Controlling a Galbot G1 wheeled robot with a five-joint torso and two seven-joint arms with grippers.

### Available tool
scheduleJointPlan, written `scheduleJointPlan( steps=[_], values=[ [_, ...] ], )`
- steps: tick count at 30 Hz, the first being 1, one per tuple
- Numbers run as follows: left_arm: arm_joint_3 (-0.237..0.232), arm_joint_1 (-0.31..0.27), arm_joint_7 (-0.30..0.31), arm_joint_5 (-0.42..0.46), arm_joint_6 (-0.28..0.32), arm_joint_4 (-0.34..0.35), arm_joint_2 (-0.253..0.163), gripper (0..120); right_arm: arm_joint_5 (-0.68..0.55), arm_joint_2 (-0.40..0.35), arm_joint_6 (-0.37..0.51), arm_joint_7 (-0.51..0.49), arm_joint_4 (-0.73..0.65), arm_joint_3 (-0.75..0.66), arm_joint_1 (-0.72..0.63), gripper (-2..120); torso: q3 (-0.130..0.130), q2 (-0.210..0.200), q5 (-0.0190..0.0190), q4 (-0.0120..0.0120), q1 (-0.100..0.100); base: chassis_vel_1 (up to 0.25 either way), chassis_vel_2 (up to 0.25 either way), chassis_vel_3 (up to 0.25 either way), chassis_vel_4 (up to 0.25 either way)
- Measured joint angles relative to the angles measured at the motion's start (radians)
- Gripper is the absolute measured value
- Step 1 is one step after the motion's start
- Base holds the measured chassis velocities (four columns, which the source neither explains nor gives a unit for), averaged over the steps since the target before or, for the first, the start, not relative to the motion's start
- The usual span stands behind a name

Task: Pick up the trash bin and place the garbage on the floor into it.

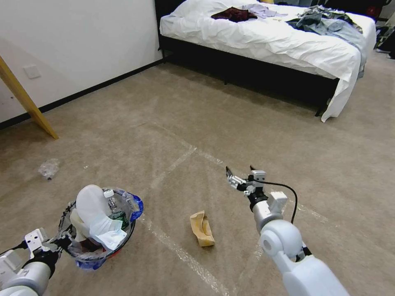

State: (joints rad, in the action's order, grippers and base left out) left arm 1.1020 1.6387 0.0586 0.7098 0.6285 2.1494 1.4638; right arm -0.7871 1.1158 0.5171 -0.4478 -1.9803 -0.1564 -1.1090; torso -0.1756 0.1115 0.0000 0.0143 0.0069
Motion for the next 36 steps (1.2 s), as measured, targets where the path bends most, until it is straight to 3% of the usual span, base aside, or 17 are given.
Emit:
scheduleJointPlan(
  steps=[5, 8, 22, 36],
  values=[
    [0.0, 0.0, 0.0, -0.001, 0.0, 0.0, -0.001, 1, -0.244, 0.012, 0.193, -0.145, 0.042, 0.079, 0.065, 100, 0.0, 0.0, -0.0001, -0.0001, 0.0, 0.0, 0.0, 0.0, 0.0],
    [0.003, 0.0, 0.0, 0.0, 0.0, 0.0, -0.003, 1, -0.26, 0.027, 0.225, -0.171, 0.095, 0.136, 0.098, 100, 0.0, 0.0, 0.0, 0.0, 0.0, 0.0, 0.0, 0.0, 0.0],
    [0.004, -0.007, 0.0, 0.004, -0.007, -0.012, -0.009, 1, -0.226, 0.096, 0.228, -0.228, 0.349, 0.41, 0.235, 100, 0.0, 0.0, -0.0002, 0.0, 0.0, 0.0, 0.0, 0.0, 0.0],
    [0.006, -0.01, 0.0, 0.01, -0.013, -0.02, -0.008, 1, -0.175, 0.157, 0.222, -0.211, 0.473, 0.513, 0.307, 100, 0.0, 0.0, -0.0001, 0.0, 0.0, 0.0, 0.0, 0.0, 0.0]
  ],
)
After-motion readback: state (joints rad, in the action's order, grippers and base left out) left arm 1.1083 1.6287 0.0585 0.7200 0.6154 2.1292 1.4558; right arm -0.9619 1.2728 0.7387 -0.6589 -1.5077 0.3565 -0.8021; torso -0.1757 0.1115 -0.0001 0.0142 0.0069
